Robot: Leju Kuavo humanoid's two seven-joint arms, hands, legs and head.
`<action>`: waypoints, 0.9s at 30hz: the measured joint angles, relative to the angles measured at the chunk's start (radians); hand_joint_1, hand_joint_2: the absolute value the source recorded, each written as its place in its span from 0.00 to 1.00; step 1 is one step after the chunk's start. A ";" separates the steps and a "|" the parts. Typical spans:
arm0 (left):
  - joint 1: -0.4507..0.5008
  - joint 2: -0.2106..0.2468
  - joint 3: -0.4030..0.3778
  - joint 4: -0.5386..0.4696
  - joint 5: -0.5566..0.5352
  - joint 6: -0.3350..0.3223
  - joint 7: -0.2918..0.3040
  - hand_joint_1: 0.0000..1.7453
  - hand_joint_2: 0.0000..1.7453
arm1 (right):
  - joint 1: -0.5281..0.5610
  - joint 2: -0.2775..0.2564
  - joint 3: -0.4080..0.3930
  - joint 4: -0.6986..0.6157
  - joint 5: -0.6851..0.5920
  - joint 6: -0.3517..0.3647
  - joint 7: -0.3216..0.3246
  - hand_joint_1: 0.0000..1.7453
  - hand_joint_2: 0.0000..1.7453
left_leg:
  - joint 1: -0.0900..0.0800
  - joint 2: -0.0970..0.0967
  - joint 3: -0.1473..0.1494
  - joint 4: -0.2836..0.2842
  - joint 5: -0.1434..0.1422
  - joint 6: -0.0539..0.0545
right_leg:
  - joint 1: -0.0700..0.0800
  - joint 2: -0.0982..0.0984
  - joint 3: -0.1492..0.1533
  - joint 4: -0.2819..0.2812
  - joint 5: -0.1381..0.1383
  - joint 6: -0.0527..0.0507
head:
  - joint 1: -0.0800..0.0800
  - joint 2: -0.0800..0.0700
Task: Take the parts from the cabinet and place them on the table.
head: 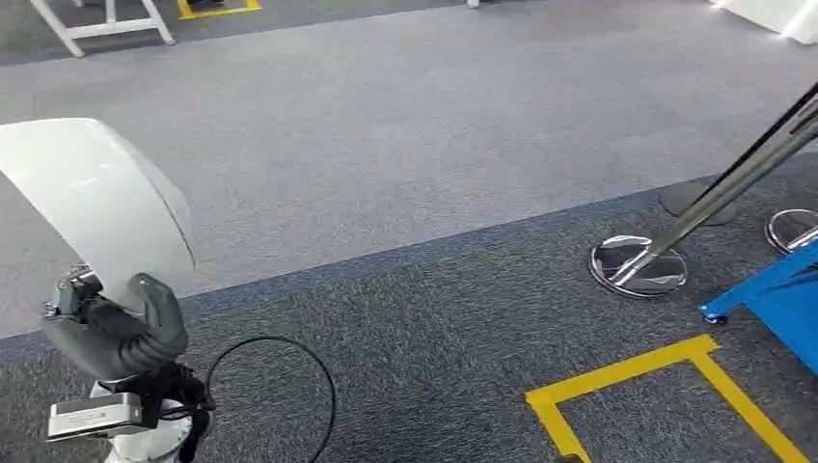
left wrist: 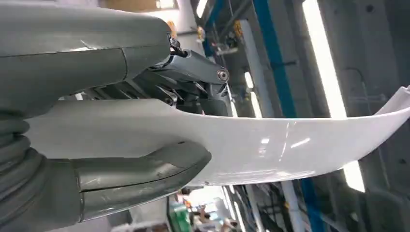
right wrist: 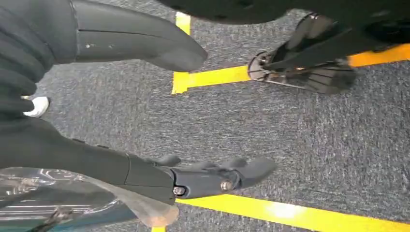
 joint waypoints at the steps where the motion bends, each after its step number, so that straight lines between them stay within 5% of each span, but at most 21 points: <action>1: 0.000 0.000 0.000 0.001 0.000 0.000 0.002 1.00 1.00 | 0.001 0.000 0.000 0.000 0.000 0.001 0.000 0.00 1.00 | 0.001 -0.014 0.001 0.001 -0.001 -0.001 | -0.001 0.000 0.005 -0.028 0.033 0.000 | 0.000 0.000; 3: 0.000 0.002 -0.001 0.001 0.003 0.000 0.004 1.00 1.00 | 0.000 0.000 0.000 0.000 0.000 0.004 -0.002 0.00 1.00 | 0.004 -0.044 0.002 0.010 -0.007 -0.008 | -0.004 0.014 0.069 -0.198 0.142 -0.001 | 0.000 0.000; 4: 0.000 0.002 -0.001 0.001 0.003 0.000 0.005 1.00 1.00 | 0.000 0.000 0.000 0.000 0.000 0.004 -0.002 0.00 1.00 | 0.008 -0.055 0.001 0.017 -0.012 -0.014 | -0.009 0.059 0.099 -0.265 0.156 -0.001 | 0.001 0.000; 5: -0.001 0.002 -0.002 0.001 0.003 0.000 0.005 1.00 1.00 | 0.000 0.000 0.000 0.000 0.001 0.006 -0.002 0.00 1.00 | 0.002 -0.064 -0.007 0.022 -0.014 -0.019 | -0.014 0.110 0.102 -0.273 0.141 0.000 | 0.001 0.000; 9: 0.002 0.007 -0.005 0.002 0.005 0.000 0.006 1.00 1.00 | 0.000 0.000 0.000 0.000 0.000 0.007 -0.002 0.00 1.00 | 0.014 -0.114 -0.023 0.025 -0.005 -0.041 | -0.009 0.070 0.118 -0.283 0.142 -0.025 | -0.001 0.000; 11: -0.001 0.009 -0.006 0.002 0.006 0.000 0.006 1.00 1.00 | 0.001 0.002 0.000 0.000 0.000 0.006 -0.003 0.00 1.00 | 0.007 -0.011 -0.044 0.078 -0.039 -0.051 | -0.009 0.041 0.129 -0.290 0.140 -0.038 | -0.012 0.000; 12: -0.003 0.009 -0.006 0.002 0.006 0.000 0.006 1.00 1.00 | 0.005 0.001 0.000 0.000 0.000 0.006 -0.003 0.00 1.00 | 0.010 0.018 -0.080 0.153 -0.077 -0.056 | -0.005 0.022 0.132 -0.290 0.137 -0.045 | -0.011 0.000; 14: 0.000 0.010 -0.006 0.003 0.006 0.000 0.006 1.00 1.00 | 0.007 0.000 0.000 0.000 0.000 0.006 -0.002 0.00 1.00 | 0.016 0.032 -0.154 0.298 -0.133 -0.061 | -0.001 -0.012 0.136 -0.290 0.132 -0.049 | -0.012 0.000; 15: 0.000 0.011 -0.006 0.005 0.006 0.000 0.006 1.00 1.00 | 0.007 0.000 0.000 0.000 0.000 0.006 -0.002 0.00 1.00 | 0.018 0.032 -0.171 0.327 -0.134 -0.061 | 0.000 -0.028 0.137 -0.290 0.130 -0.049 | -0.012 0.000; 16: 0.001 0.011 -0.006 0.005 0.006 0.000 0.006 1.00 1.00 | 0.006 0.000 0.000 0.000 0.001 0.006 -0.002 0.00 1.00 | 0.018 0.034 -0.163 0.311 -0.113 -0.060 | 0.001 -0.043 0.140 -0.290 0.127 -0.049 | -0.012 0.000; 18: 0.001 0.013 -0.006 0.005 0.006 0.000 0.006 1.00 1.00 | 0.004 0.000 0.000 0.000 0.001 0.008 -0.001 0.00 1.00 | 0.016 0.043 -0.093 0.172 -0.031 -0.051 | 0.003 -0.069 0.149 -0.290 0.120 -0.048 | -0.012 0.000; 19: 0.000 0.013 -0.006 0.005 0.006 0.000 0.006 1.00 1.00 | 0.003 0.000 0.000 0.000 0.000 0.008 -0.001 0.00 1.00 | 0.010 0.072 -0.044 0.081 0.008 -0.042 | 0.003 -0.082 0.155 -0.290 0.116 -0.045 | -0.012 0.000; 20: -0.002 0.013 -0.007 0.005 0.006 0.000 0.006 1.00 1.00 | 0.004 0.000 0.000 0.000 0.000 0.008 -0.001 0.00 1.00 | -0.002 0.115 -0.023 0.044 -0.009 -0.038 | 0.005 -0.091 0.158 -0.290 0.113 -0.042 | -0.011 0.000; 24: 0.002 0.016 -0.013 0.005 0.003 0.000 0.008 1.00 1.00 | -0.002 0.001 0.000 0.000 0.001 0.009 0.000 0.00 1.00 | -0.013 0.083 -0.025 0.030 -0.010 -0.023 | 0.005 -0.128 0.167 -0.296 0.104 -0.021 | -0.009 0.000; 25: 0.003 0.016 -0.014 0.005 0.000 0.000 0.011 1.00 1.00 | -0.006 0.000 0.000 0.000 0.002 0.004 0.003 0.00 1.00 | 0.001 0.074 -0.012 0.009 0.000 -0.013 | 0.001 -0.114 0.160 -0.292 0.094 -0.012 | -0.011 0.000; 26: 0.001 0.016 -0.016 0.005 -0.002 0.000 0.010 1.00 1.00 | -0.009 0.000 0.000 0.000 0.000 -0.005 0.009 0.00 1.00 | 0.001 0.070 -0.006 0.004 -0.001 -0.009 | 0.000 -0.052 0.152 -0.264 0.075 -0.011 | -0.007 0.000; 27: -0.002 0.015 -0.018 0.005 -0.001 0.000 0.010 1.00 1.00 | -0.008 0.000 -0.001 0.000 -0.003 -0.010 0.015 0.00 1.00 | 0.002 0.067 -0.006 0.004 0.000 -0.005 | 0.000 -0.024 0.126 -0.211 0.049 -0.011 | -0.004 0.000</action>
